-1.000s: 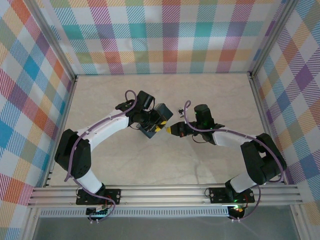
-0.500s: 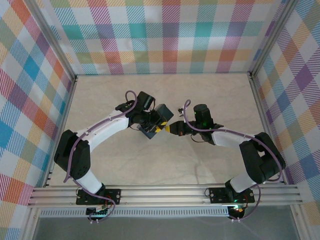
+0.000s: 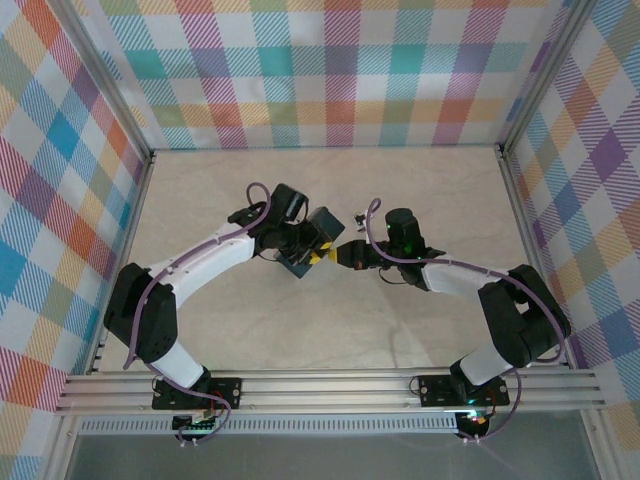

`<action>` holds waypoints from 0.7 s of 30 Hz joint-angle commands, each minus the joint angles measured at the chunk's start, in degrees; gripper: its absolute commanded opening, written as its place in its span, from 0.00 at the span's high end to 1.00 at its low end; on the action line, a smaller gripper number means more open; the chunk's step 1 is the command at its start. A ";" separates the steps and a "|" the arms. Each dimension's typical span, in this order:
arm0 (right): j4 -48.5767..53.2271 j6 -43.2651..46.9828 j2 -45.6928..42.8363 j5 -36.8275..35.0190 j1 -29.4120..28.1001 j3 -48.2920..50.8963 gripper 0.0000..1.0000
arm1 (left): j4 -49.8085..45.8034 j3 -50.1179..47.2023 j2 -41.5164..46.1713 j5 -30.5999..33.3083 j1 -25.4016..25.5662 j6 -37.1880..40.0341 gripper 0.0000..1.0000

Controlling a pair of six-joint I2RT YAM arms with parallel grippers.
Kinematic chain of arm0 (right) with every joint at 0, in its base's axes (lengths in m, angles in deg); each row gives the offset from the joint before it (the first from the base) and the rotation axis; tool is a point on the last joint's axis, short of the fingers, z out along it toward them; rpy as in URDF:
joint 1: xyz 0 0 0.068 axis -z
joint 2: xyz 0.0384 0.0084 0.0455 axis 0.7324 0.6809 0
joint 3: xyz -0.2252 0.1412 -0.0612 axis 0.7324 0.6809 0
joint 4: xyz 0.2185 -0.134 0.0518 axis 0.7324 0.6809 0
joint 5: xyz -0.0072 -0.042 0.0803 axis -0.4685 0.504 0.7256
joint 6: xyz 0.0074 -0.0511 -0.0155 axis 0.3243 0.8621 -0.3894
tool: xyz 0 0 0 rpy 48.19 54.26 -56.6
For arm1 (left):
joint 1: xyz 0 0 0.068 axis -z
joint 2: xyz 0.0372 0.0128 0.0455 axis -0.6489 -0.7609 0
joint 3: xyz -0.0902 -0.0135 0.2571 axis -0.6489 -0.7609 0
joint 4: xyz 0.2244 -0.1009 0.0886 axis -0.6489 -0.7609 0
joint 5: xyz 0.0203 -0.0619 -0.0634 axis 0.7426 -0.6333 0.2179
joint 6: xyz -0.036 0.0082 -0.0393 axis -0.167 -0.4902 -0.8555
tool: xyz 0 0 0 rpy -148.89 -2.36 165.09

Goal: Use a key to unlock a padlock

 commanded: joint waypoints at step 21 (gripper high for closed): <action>3.47 8.61 -7.46 6.72 1.34 2.37 1.00 | 1.35 -2.34 6.25 -0.51 -3.84 -0.36 0.91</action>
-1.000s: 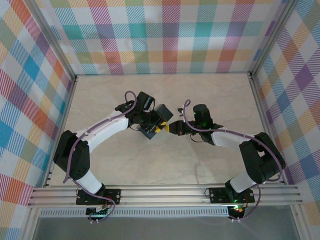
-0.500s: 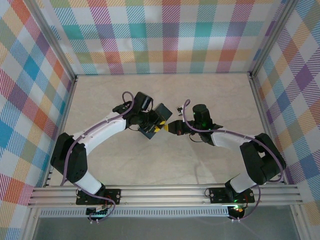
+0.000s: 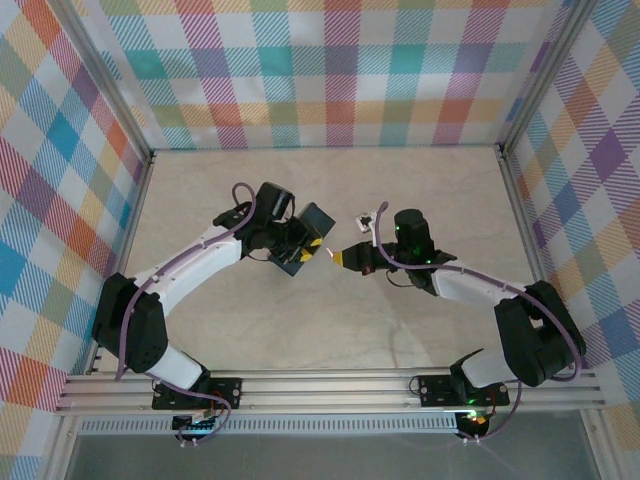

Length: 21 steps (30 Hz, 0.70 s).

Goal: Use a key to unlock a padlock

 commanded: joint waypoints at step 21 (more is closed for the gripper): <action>4.56 5.48 7.36 2.83 -2.25 -7.57 1.00 | 0.73 1.22 1.51 -1.24 -0.61 1.07 0.91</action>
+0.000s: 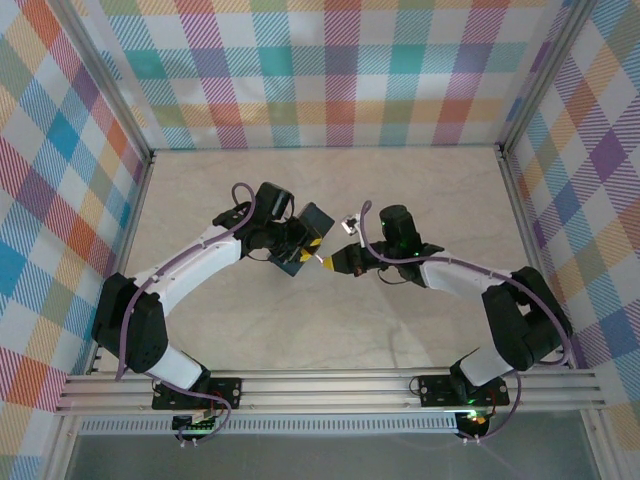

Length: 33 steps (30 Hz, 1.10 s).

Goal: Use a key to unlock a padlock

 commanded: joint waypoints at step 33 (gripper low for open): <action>-0.68 1.09 2.67 -1.24 -0.03 -3.79 1.00 | 0.71 1.67 0.28 -0.90 0.28 1.99 0.91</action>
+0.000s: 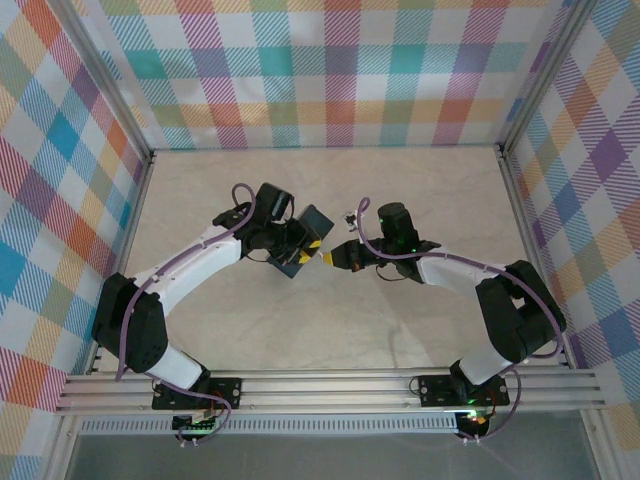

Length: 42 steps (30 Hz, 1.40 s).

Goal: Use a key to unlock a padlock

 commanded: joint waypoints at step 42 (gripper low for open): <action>6.19 5.83 -1.59 0.84 -2.02 -2.52 1.00 | -1.69 3.75 3.30 -1.07 -2.24 4.80 0.91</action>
